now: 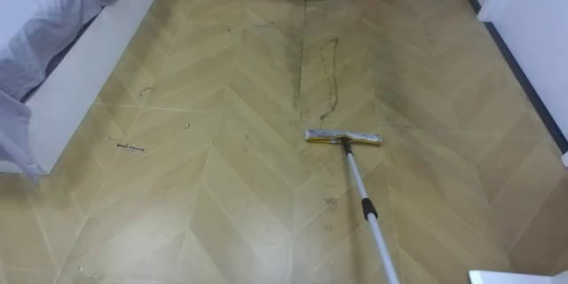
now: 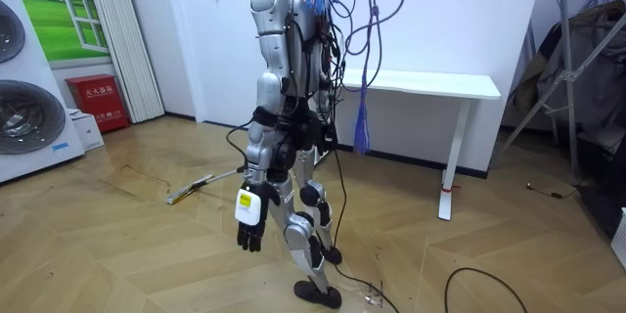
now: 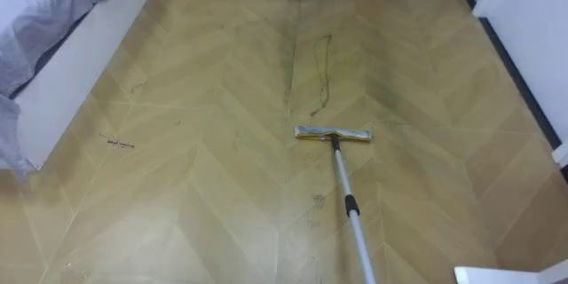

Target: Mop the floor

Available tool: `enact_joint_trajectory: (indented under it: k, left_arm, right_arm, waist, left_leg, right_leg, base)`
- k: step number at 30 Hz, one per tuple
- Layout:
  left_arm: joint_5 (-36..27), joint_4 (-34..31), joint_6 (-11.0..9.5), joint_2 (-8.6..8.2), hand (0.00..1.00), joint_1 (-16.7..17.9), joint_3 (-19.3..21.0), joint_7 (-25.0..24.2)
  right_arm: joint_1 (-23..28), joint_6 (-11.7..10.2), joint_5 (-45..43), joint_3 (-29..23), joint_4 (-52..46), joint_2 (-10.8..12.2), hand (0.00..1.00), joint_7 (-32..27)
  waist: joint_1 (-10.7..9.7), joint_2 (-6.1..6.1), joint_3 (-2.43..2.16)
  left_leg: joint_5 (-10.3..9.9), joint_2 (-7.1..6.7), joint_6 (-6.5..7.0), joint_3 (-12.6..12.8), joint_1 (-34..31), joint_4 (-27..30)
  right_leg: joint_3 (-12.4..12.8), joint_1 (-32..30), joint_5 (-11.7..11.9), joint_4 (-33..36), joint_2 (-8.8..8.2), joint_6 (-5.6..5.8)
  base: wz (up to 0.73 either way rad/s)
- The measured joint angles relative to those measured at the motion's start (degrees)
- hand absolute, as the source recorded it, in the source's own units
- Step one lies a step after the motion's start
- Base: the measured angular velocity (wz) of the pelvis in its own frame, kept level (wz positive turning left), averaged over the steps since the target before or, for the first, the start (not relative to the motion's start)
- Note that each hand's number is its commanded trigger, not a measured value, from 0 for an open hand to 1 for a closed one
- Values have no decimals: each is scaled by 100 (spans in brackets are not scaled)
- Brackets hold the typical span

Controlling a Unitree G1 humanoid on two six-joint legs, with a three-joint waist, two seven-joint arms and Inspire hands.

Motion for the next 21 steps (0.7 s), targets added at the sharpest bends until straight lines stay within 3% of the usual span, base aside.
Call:
enact_joint_trajectory:
  k: [14,21]
  left_arm:
    - [-245,9,77,-10,0,116,1,-92]
    - [-361,72,137,-4,0,111,-12,-153]
  right_arm:
    - [40,19,25,11,4,28,100,32]
    - [81,20,-16,12,5,44,100,49]
  waist:
    - [9,-7,0]
    - [13,-77,0]
  left_leg:
    - [0,1,0,15,6,-58]
    - [0,23,0,20,-1,-56]
  right_leg:
    - [83,30,36,-130,51,7]
    - [82,43,37,-185,63,6]
  base:
    - [0]
    - [0]
